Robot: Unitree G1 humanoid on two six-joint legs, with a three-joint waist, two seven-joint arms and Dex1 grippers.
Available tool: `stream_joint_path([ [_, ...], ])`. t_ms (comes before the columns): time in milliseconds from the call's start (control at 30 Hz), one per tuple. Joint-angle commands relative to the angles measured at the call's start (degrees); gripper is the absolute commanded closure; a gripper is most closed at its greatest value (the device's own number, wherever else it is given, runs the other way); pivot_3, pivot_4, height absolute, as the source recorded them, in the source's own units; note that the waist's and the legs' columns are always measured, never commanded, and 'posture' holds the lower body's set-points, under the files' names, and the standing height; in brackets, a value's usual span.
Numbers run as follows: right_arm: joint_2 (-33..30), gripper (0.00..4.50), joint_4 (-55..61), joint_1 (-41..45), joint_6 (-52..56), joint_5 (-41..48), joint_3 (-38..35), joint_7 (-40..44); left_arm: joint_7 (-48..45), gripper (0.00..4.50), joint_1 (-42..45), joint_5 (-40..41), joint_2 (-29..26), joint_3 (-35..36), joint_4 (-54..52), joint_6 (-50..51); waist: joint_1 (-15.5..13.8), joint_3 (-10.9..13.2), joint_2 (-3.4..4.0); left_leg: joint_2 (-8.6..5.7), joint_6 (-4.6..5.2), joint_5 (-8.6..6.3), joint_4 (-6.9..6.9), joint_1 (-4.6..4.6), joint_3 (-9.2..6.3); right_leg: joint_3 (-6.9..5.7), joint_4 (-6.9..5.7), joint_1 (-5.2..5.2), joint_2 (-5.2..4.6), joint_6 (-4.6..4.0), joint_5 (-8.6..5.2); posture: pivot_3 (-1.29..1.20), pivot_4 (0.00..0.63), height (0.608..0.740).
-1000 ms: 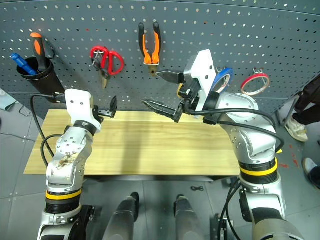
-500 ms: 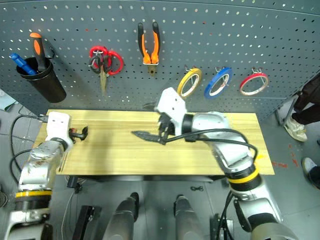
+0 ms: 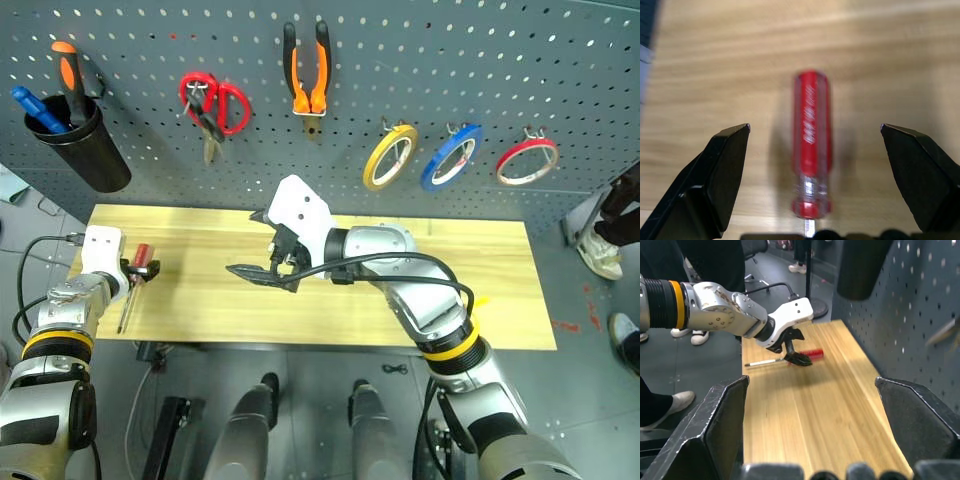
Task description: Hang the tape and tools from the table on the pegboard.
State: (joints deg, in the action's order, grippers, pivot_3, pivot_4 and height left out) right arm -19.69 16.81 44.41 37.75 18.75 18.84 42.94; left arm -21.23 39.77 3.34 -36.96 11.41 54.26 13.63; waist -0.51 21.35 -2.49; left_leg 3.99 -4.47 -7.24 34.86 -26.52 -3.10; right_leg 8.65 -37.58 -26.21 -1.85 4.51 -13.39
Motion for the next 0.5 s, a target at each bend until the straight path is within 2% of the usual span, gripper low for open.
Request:
stream_joint_path([
  [33, -0.71, 0.0, 3.73, 0.25, 1.56, 1.49, -2.31, 0.18, -0.23, 0.04, 1.51, -0.69, -0.8, -0.28, 3.64, -2.23, 0.01, 0.63, 0.02, 0.0, -0.02, 0.02, 0.0, 0.0, -0.01, 0.0, -0.06, -0.03, 0.01, -0.01, -0.02, 0.07, 0.476, 0.739],
  [133, -0.93, 0.0, 3.68, 0.4, 2.48, 1.81, -2.59, 0.21, 0.38, 0.04, 2.57, -0.7, -0.76, -0.3, 6.98, -1.31, 0.04, 0.91, 0.02, 0.0, -0.05, 0.03, -0.01, 0.01, -0.03, 0.0, -0.17, -0.06, 0.01, 0.01, -0.09, 0.07, 0.479, 0.739],
  [167, -0.97, 0.0, 3.7, 0.42, 2.74, 1.88, -2.73, 0.27, 0.46, 0.28, 2.77, -0.61, -0.69, -0.22, 7.5, -1.23, 0.06, 0.92, 0.03, -0.01, -0.05, 0.03, -0.01, 0.01, -0.03, 0.0, -0.17, -0.06, 0.01, 0.03, -0.1, 0.07, 0.48, 0.739],
  [233, -1.18, 0.0, 3.66, 0.39, 3.02, 1.94, -3.03, 0.55, -0.02, 0.91, 2.93, -0.77, -0.59, -0.61, 7.72, -1.21, 0.23, 0.98, 0.03, -0.01, -0.05, 0.03, -0.01, 0.01, -0.03, 0.01, -0.16, -0.05, 0.01, 0.05, -0.11, 0.08, 0.478, 0.739],
  [433, -1.32, 0.0, 1.63, 1.13, 1.69, 1.21, -3.08, 1.43, 0.49, 3.81, 2.23, -0.18, -0.62, -0.3, 4.91, 0.66, 0.74, 1.29, 0.07, -0.01, -0.08, 0.05, -0.02, 0.04, -0.04, 0.01, -0.22, -0.05, 0.01, 0.06, -0.12, 0.09, 0.468, 0.739],
  [500, -1.22, 0.0, 1.22, 1.26, 1.29, 1.01, -3.07, 1.43, 0.61, 3.86, 1.9, 0.07, -0.72, -0.06, 3.87, 1.12, 0.78, 1.33, 0.09, -0.01, -0.09, 0.06, -0.02, 0.04, -0.04, 0.01, -0.23, -0.05, 0.01, 0.06, -0.12, 0.09, 0.464, 0.739],
])
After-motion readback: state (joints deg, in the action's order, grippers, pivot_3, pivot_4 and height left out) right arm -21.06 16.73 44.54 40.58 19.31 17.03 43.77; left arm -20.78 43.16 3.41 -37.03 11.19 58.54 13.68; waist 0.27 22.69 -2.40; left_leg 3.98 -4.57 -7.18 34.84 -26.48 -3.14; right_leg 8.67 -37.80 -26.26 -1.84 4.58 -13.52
